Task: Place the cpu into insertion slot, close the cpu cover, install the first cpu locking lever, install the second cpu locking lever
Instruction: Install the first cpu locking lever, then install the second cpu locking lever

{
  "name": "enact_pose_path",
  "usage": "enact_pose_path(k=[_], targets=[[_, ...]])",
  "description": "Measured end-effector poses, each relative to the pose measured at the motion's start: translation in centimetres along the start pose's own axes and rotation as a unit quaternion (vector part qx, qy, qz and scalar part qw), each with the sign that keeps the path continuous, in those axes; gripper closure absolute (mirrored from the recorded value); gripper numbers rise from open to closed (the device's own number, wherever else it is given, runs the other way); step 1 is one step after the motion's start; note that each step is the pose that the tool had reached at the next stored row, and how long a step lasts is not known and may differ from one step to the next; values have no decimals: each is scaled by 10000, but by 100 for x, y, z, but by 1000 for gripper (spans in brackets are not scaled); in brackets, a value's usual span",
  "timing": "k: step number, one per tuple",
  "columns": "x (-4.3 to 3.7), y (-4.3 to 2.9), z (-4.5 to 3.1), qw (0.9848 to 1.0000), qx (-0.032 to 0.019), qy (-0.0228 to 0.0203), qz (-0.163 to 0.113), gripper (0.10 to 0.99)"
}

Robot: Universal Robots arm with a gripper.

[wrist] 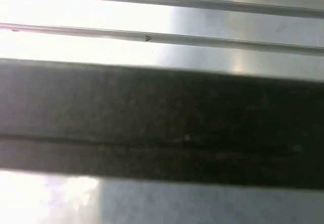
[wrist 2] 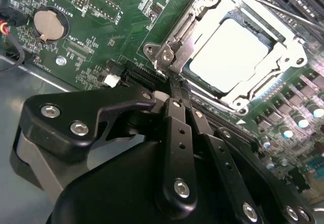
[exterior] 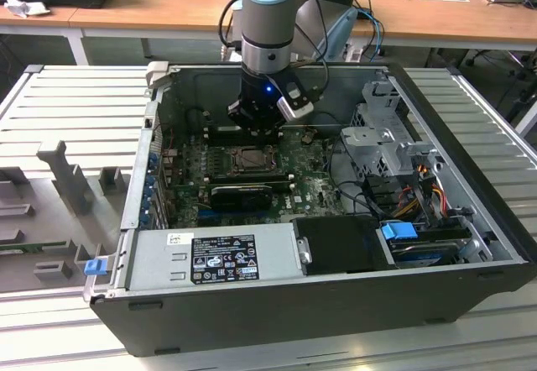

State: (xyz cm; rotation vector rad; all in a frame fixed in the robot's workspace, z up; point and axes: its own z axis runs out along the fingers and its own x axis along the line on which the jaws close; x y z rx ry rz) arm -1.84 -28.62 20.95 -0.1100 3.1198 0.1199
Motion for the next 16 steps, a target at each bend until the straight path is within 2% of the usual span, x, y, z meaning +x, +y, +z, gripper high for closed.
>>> enact_pose_path(k=[2,16], targets=[[-2,7,-94,10000,1,0,0,980],[4,-77,-102,10000,0,0,0,980]])
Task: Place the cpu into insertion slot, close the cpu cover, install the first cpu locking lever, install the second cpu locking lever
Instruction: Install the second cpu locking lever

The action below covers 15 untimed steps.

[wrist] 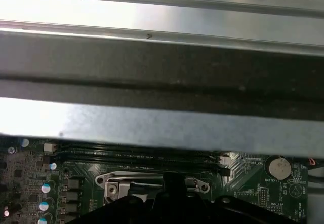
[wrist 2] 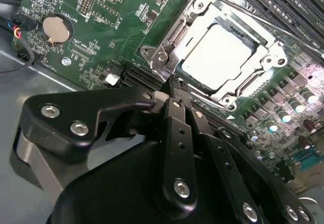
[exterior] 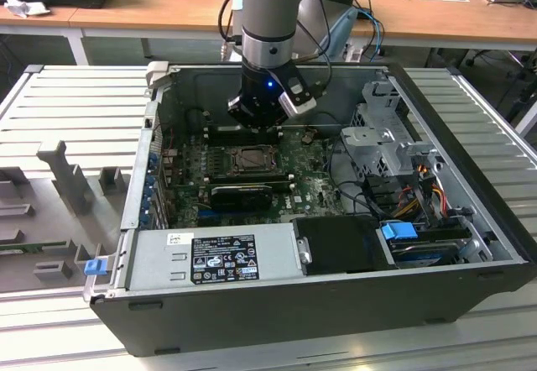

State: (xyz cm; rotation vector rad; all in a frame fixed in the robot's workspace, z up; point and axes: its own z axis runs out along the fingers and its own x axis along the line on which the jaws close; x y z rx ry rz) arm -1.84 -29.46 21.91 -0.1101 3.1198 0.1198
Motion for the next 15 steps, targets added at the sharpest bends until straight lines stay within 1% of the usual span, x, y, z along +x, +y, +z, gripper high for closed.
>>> enact_pose_path(k=[4,7,9,10,13,15], targets=[[4,-51,-4,10000,1,0,0,980],[5,-72,-5,10000,0,0,0,980],[5,-74,-17,10000,0,0,0,980],[5,-73,-27,10000,1,0,0,980],[4,-69,-87,10000,0,0,0,980],[4,-71,-99,10000,0,0,0,980]])
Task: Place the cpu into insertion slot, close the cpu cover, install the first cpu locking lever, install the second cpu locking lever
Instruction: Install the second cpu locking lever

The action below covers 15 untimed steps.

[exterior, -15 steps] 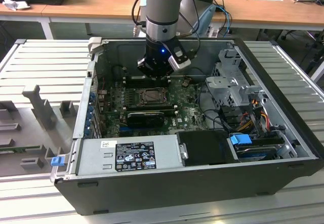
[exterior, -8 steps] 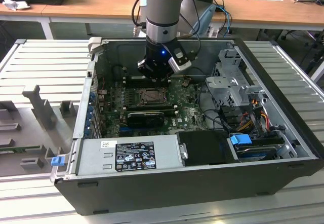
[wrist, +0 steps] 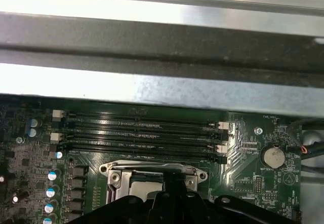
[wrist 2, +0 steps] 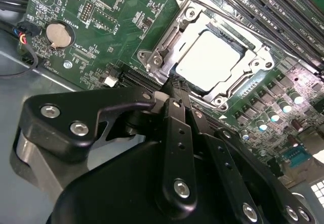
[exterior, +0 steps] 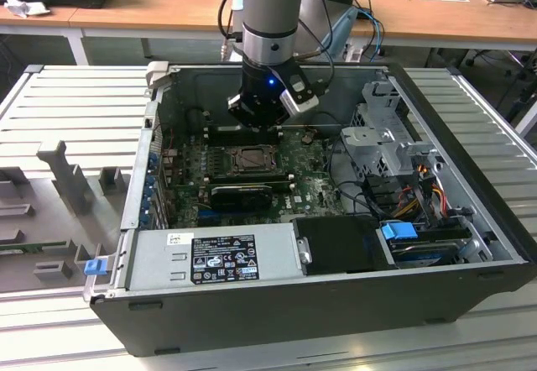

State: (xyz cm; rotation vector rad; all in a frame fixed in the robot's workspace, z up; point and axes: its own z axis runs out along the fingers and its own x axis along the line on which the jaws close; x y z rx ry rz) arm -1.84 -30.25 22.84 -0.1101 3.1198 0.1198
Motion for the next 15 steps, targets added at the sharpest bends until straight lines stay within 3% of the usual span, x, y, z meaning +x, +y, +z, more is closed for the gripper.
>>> enact_pose_path(k=[10,15], targets=[[-8,-52,32,10000,0,0,1,980],[-9,-50,-11,10000,2,0,0,980]])
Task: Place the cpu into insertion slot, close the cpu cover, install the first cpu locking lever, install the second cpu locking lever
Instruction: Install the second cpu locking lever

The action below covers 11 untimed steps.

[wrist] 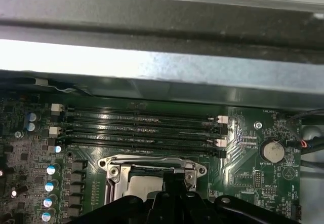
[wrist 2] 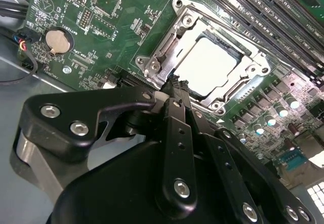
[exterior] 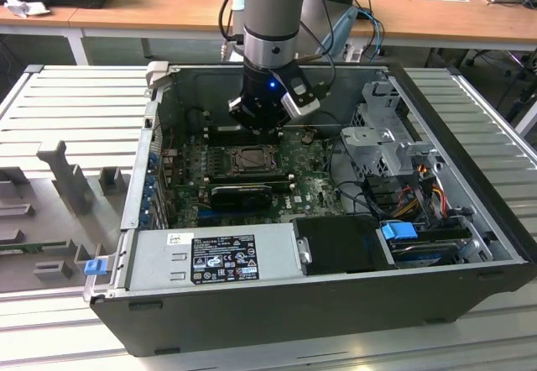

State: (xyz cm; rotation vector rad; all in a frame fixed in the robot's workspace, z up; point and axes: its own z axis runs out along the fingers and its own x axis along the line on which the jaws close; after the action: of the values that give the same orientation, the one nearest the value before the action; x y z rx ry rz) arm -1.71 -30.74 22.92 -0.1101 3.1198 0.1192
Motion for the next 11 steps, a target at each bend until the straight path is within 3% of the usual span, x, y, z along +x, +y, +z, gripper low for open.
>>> enact_pose_path(k=[11], targets=[[4,-62,-5,10000,0,0,0,980]])
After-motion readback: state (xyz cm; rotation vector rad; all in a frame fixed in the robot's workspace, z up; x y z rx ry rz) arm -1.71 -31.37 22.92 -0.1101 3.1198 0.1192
